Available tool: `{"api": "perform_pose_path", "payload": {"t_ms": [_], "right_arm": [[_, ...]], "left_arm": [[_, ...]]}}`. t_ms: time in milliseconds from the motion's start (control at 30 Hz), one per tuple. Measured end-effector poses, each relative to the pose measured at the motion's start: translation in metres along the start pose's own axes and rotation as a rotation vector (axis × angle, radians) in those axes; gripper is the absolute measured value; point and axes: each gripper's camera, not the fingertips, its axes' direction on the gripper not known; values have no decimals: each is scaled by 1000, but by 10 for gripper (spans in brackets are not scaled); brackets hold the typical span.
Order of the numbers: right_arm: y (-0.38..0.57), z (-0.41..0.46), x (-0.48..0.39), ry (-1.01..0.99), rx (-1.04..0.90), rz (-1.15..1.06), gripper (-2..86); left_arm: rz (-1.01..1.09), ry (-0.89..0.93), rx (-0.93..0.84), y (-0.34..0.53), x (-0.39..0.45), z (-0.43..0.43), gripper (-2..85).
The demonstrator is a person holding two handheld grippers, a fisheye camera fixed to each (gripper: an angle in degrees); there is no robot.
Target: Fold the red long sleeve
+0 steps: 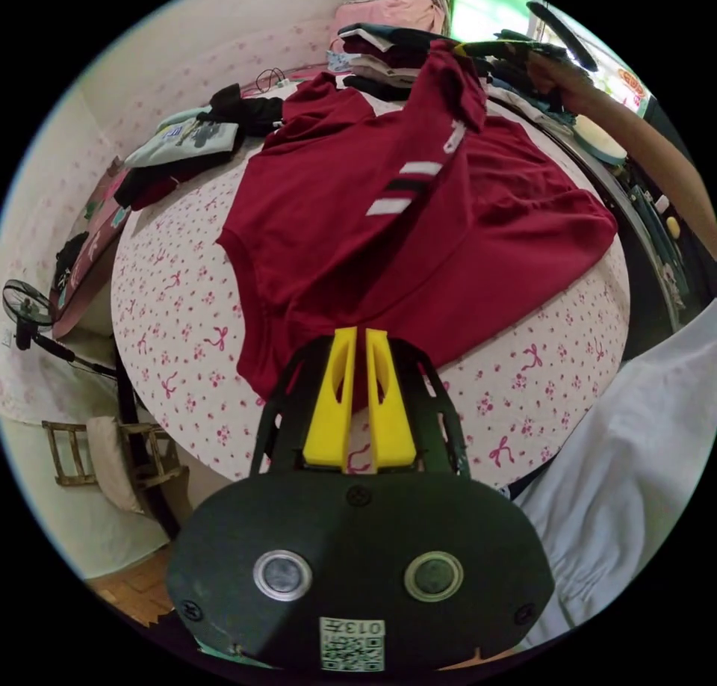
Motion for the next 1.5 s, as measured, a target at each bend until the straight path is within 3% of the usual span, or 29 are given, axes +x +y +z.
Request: {"api": "perform_pose_path", "payload": {"t_ms": [100,200,267,367,500,633,733,1000,1233,1400,1500], "right_arm": [[5,22,27,0,-34,118,31],[17,59,56,-68,-251,314,34],[27,42,64,-66,-165,392,28],[36,8,53,-74,-51,362,29],[60,-15,23,-122,-78,260,31],[114,-31,-6,-73,-151,268,36],[155,-39,-13,6,-223,335,39],[225,-34,-10,156,-464,491,14],[241,-87,-7,221,-213,563,74],[235,-66,-21,160,-312,369,104],[241,-45,-15,164,-391,434,109]], "left_arm": [[-17,29,4,-1,-8,0,8],[-62,68,-9,1,-22,-2,5],[-111,53,-17,6,-34,-6,5],[-207,60,20,22,-59,-16,11],[-314,39,81,40,-86,-32,56],[-194,107,107,33,-84,-36,84],[-98,89,26,14,-77,-21,26],[-11,49,-58,-17,-81,-6,12],[-154,-2,96,-6,-92,-40,43],[-4,-93,171,-39,-44,-46,86],[-15,-82,129,-65,-33,-17,102]]}}
